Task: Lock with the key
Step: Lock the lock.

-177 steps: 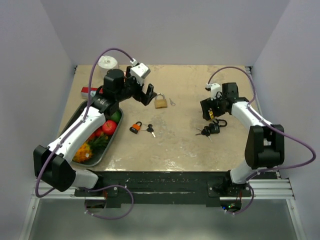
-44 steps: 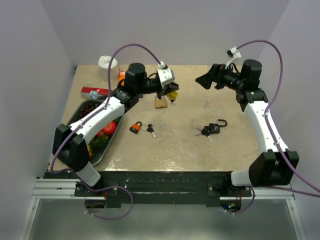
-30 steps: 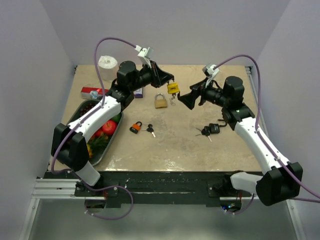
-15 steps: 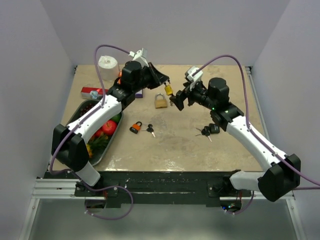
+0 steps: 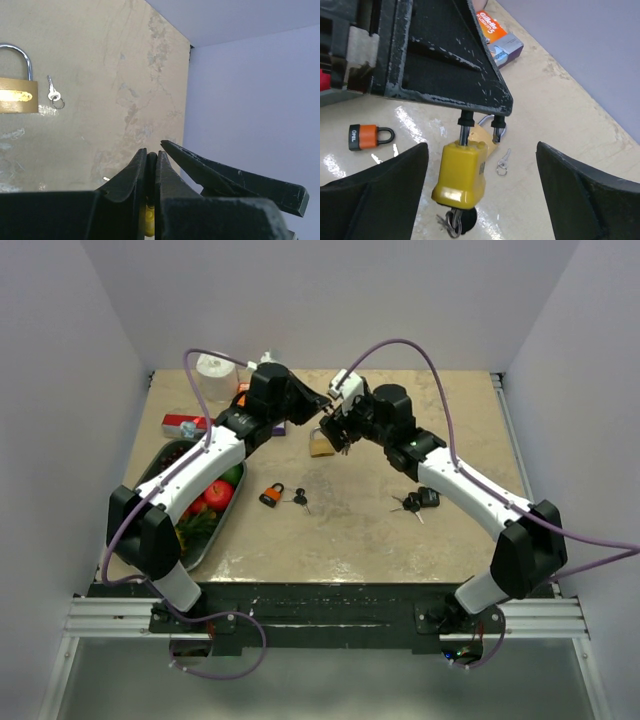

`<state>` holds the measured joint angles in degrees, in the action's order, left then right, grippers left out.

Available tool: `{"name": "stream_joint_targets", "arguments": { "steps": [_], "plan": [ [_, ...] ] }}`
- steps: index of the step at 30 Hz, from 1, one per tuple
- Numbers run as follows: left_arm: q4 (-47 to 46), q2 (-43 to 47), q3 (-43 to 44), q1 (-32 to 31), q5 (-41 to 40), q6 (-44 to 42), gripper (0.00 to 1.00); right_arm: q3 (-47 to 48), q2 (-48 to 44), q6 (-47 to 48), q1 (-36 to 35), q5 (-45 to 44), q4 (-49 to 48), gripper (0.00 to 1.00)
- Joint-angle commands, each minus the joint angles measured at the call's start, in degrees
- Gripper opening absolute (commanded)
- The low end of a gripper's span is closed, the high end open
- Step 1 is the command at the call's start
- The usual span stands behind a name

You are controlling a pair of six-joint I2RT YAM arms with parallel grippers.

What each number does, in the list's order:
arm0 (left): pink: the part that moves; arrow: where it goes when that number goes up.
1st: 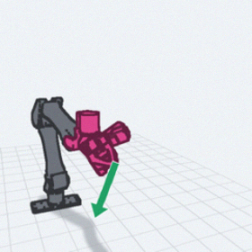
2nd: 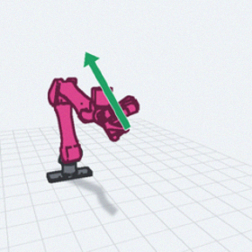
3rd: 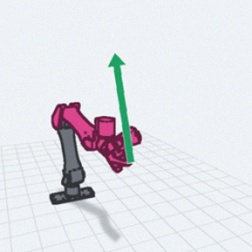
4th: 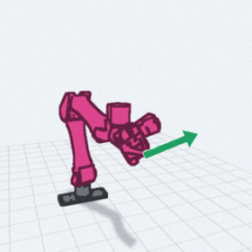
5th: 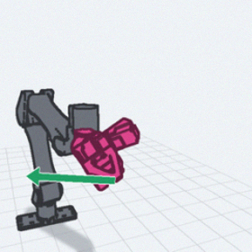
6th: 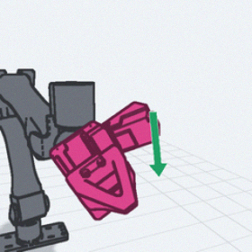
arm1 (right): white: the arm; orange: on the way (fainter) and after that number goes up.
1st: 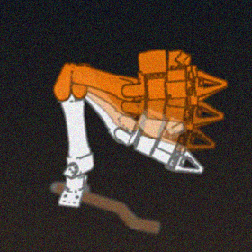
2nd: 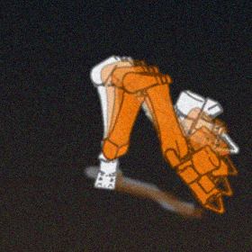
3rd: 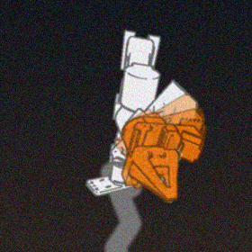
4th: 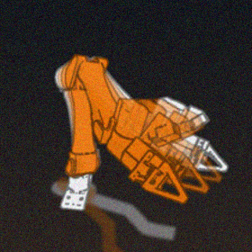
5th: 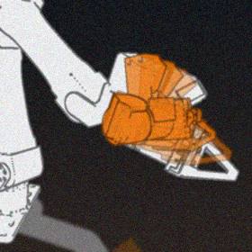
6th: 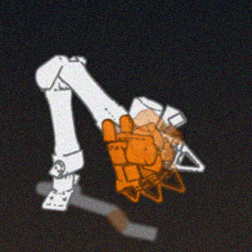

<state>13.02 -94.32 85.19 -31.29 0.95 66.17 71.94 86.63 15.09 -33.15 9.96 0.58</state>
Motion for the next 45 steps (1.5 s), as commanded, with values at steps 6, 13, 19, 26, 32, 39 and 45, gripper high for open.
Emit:
{"name": "stream_joint_targets", "arguments": {
  "steps": [6, 13, 19, 26, 32, 39, 45],
  "plan": [
    [-1.9, 1.9, 2.4, 0.1, -0.3, 4.8, 0.00, 3.7, 1.2, 7.8, -3.6, -8.4, 2.5, 0.77],
    [-2.0, 1.1, 1.7, 0.1, 1.6, 5.5, 0.00, 0.7, -2.0, 9.0, -3.9, -9.7, 3.4, 0.53],
    [-2.9, 0.8, 1.6, 0.1, 3.0, 5.7, 0.00, 0.5, -2.5, 10.0, -3.9, -7.3, 5.5, 0.00],
    [-7.0, 3.1, -1.4, 2.6, 8.4, -0.8, 0.58, 2.8, -4.4, 4.7, -1.8, -0.9, 10.7, 0.00],
    [-23.0, 7.7, -9.9, 11.7, 33.3, -22.6, 0.99, 2.1, -9.0, -1.9, 7.4, 22.5, 15.0, 0.00],
    [-10.1, 10.1, -11.4, 17.4, 63.5, -64.3, 0.99, 1.6, -12.4, 6.3, 9.5, 40.3, 24.8, 0.00],
    [28.4, 11.6, -3.3, 10.2, 60.7, -115.6, 0.89, 4.6, -11.0, 13.3, 8.3, 43.2, 32.9, 0.00]
  ]
}}
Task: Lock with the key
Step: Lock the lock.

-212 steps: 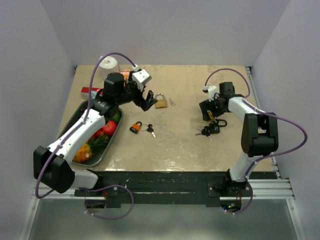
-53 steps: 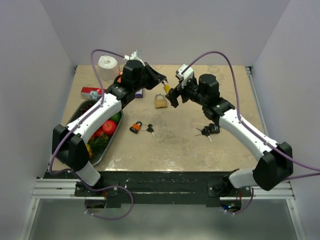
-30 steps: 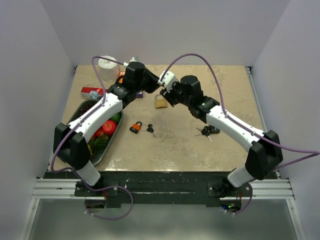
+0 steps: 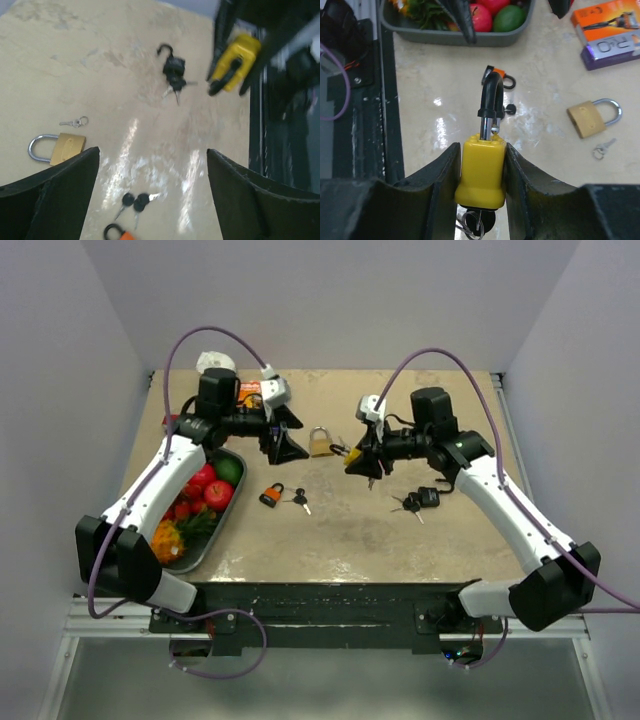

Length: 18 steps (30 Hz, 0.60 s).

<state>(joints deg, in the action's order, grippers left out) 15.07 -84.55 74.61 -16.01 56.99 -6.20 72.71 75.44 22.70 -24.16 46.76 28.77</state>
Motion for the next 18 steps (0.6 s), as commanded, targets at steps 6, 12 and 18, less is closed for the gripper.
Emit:
{"name": "stream_joint_targets", "arguments": {
  "steps": [6, 12, 18],
  "plan": [
    [24.3, 3.2, 5.5, -11.1, 2.6, -41.5, 0.64, 4.4, 0.4, 8.3, -4.0, 4.6, 6.5, 0.00],
    [16.6, 5.3, 3.0, -12.6, 1.7, -37.0, 0.51, 4.3, -0.2, 8.9, -5.5, 3.2, 6.4, 0.00],
    [15.8, 4.7, 2.9, -13.0, 3.7, -36.6, 0.43, 5.1, 0.4, 9.5, -5.7, 2.4, 5.9, 0.00]
  ]
}}
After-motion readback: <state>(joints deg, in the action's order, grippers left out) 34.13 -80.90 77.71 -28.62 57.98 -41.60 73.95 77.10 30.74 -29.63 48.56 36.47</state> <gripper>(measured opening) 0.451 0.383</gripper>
